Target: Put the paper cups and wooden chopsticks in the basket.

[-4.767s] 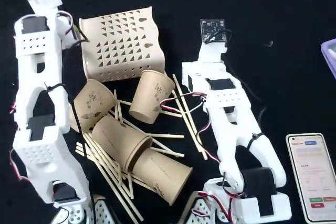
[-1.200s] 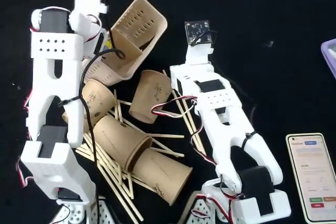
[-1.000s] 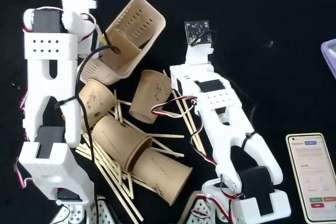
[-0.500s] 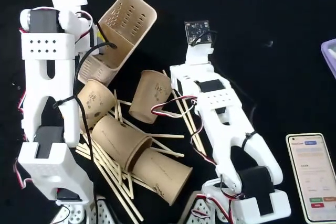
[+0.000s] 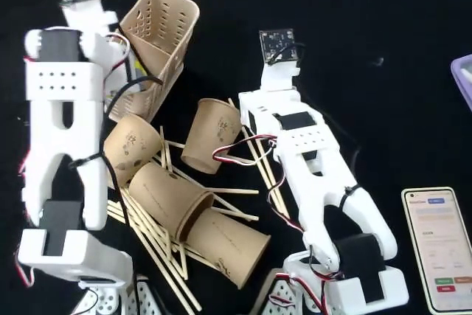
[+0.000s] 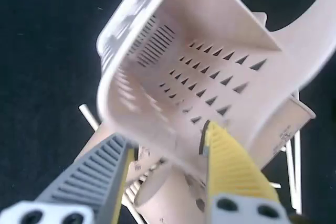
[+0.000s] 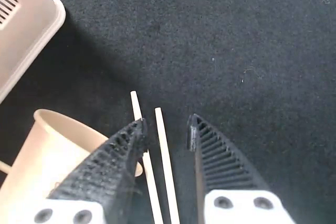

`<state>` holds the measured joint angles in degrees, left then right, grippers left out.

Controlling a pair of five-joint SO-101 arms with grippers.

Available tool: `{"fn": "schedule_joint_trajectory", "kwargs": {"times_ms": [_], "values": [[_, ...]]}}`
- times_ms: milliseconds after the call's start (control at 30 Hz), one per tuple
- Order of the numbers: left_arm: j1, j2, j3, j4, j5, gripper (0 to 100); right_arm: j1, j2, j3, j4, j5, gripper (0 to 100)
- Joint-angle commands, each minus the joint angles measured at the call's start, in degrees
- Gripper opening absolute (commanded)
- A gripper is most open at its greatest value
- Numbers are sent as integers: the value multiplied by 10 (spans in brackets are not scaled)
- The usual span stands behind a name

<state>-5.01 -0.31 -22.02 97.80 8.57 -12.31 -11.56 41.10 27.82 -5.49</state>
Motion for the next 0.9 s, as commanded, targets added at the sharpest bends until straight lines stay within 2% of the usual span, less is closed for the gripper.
{"fn": "schedule_joint_trajectory", "kwargs": {"times_ms": [0,100,167,233,367,433,533,700,867], "values": [[-1,-24,20,-52,2,164,-10,-2,-1,-14,2,134],[2,-24,20,-81,-6,23,-10,-2,-1,-14,2,134],[5,-24,20,-98,-18,47,-10,-2,-1,-14,2,134],[4,-24,15,-116,-40,28,-10,-2,-1,-14,2,134],[-1,-17,7,-127,-150,30,-7,-4,-1,-14,2,134],[-5,-17,12,-131,-179,30,-4,-7,-2,-12,2,134],[-22,-24,4,-126,-140,30,2,-7,-2,-12,2,134],[-45,-17,-53,-67,-97,30,2,-16,-2,-10,-2,134],[-29,-24,-87,4,-61,30,3,-51,3,10,-3,134]]}}
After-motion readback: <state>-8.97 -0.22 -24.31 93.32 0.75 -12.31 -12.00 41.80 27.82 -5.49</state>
